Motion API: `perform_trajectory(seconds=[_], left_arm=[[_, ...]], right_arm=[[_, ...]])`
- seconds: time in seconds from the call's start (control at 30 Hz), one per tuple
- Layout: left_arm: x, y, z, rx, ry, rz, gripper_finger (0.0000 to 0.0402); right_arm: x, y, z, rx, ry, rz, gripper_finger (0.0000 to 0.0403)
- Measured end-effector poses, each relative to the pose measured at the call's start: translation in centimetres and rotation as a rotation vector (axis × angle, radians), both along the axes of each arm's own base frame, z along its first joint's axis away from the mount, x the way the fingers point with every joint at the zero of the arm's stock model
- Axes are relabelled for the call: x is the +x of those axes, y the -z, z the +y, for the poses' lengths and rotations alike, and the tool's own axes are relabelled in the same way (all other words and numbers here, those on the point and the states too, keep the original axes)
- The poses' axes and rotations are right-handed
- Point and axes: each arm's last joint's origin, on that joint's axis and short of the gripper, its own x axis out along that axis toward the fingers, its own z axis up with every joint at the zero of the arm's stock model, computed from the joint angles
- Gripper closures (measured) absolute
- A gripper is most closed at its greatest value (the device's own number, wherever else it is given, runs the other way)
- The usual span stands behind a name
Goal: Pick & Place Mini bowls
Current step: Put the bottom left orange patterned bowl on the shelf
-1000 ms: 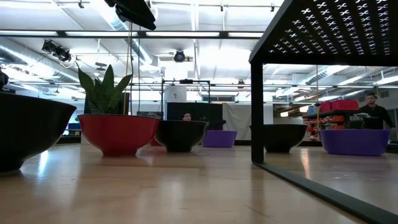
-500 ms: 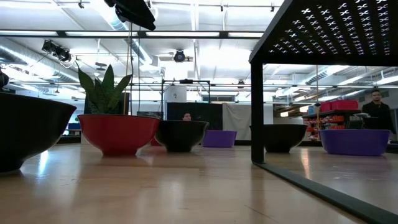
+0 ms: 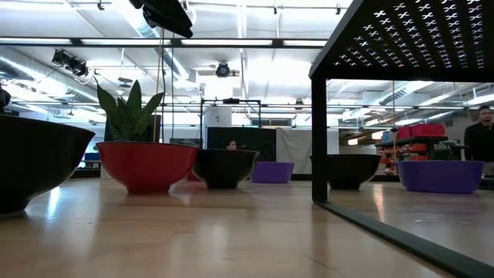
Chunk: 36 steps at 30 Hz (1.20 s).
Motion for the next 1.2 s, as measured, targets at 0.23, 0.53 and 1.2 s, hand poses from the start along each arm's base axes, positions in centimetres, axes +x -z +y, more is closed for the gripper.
perform_trajectory(seconds=[0.23,0.53,1.2], left_arm=[[-0.6,1.9,-0.3,0.087,-0.056,0.073,0.0204],[-2.0,9.1,-0.3,0.015,-0.142,-0.024,0.0205],[-7.9,14.2,-2.4,-0.371,-0.508,0.130,0.0205]], right_arm=[[1.9,1.3,-1.0,-0.298,0.063,-0.332,0.0394],[6.8,3.5,-7.8,-0.153,0.134,-0.828,0.0394],[5.4,8.9,-12.9,-0.083,0.367,-0.809,0.0394]])
